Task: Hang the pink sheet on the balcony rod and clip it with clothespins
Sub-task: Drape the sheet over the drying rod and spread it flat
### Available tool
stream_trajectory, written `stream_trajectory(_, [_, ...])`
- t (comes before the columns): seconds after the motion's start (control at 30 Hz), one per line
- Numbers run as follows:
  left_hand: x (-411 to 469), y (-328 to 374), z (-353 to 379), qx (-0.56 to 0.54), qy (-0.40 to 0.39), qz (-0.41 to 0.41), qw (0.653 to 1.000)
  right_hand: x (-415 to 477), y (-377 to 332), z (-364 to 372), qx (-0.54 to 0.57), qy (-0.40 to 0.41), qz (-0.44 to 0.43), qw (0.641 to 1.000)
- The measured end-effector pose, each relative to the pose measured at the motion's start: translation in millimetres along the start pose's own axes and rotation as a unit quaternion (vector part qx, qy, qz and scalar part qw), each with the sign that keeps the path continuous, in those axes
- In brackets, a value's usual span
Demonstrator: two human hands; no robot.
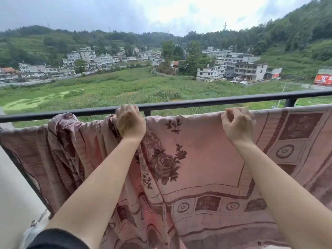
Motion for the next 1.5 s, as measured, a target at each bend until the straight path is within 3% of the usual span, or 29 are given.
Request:
stream_trajectory(0.1, [-22.0,52.1,-2.0,-0.011,0.003,0.149,0.989,4.4,-1.6,-1.2,-0.023,0.005,-0.018,1.0])
stream_trajectory(0.2, [-40.2,56.0,6.9,0.072,-0.019,0.239,0.968,12.0,4.2,-6.9,-0.042,0.019,0.006,0.999])
stream_trajectory(0.43, [-56.8,40.0,7.3,0.083,0.009,0.28,0.956,-2.2,-2.9,3.2,-0.029,0.055,0.016,0.998])
stream_trajectory(0.5, [-62.1,44.4,-0.5,0.035,0.035,0.282,0.958,-12.6,-23.0,22.6,-0.015,0.007,-0.037,0.999])
stream_trajectory(0.6, [-71.2,54.3,-4.7,-0.038,0.029,0.354,0.934,-37.4,-51.0,56.9,-0.044,-0.094,-0.177,0.979])
stream_trajectory(0.67, [-66.4,44.2,-10.3,-0.057,0.028,0.381,0.922,-41.5,-46.7,61.0,-0.072,-0.078,-0.174,0.979])
stream_trajectory(0.77, [-40.8,-3.3,-19.9,-0.036,0.061,0.319,0.945,-39.2,-45.4,57.7,-0.045,-0.01,-0.077,0.996])
stream_trajectory(0.83, [-20.8,-47.0,-24.9,-0.008,0.081,0.245,0.966,-43.3,-60.9,64.9,-0.014,-0.007,-0.049,0.999])
stream_trajectory(0.93, [1.2,-114.5,-30.2,0.046,0.092,0.154,0.983,-62.9,-115.3,87.1,0.027,-0.057,-0.129,0.99])
stream_trajectory(1.03, [12.9,-153.8,-32.6,0.077,0.061,0.157,0.983,-96.7,-182.0,122.5,0.036,-0.142,-0.255,0.956])
stream_trajectory(1.1, [21.3,-170.5,-41.8,0.083,0.062,0.166,0.981,-111.6,-207.7,141.6,0.026,-0.176,-0.294,0.939])
stream_trajectory(1.17, [37.0,-197.5,-50.9,0.127,0.048,0.135,0.982,-109.0,-210.7,144.4,0.023,-0.155,-0.271,0.95])
stream_trajectory(1.3, [70.6,-285.7,-69.8,0.202,-0.009,-0.05,0.978,-103.9,-192.6,132.0,0.008,-0.054,-0.175,0.983])
stream_trajectory(1.37, [79.4,-314.5,-74.4,0.21,-0.035,-0.093,0.973,-104.6,-187.9,128.8,0.008,-0.018,-0.118,0.993])
stream_trajectory(1.43, [82.0,-312.4,-75.8,0.209,-0.018,-0.066,0.975,-106.5,-189.5,128.0,0.007,-0.005,-0.085,0.996])
stream_trajectory(1.5, [75.4,-286.8,-76.1,0.176,0.033,0.037,0.983,-115.9,-208.2,137.9,0.03,-0.026,-0.094,0.995])
Point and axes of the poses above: each hand's wrist, its own x-axis towards the middle knuckle, its own z-axis out of the palm, y = z × x, the point moved 8 cm from there along x, towards the middle knuckle, and after that the axes turned 12 degrees about x, right-handed, at the moved point
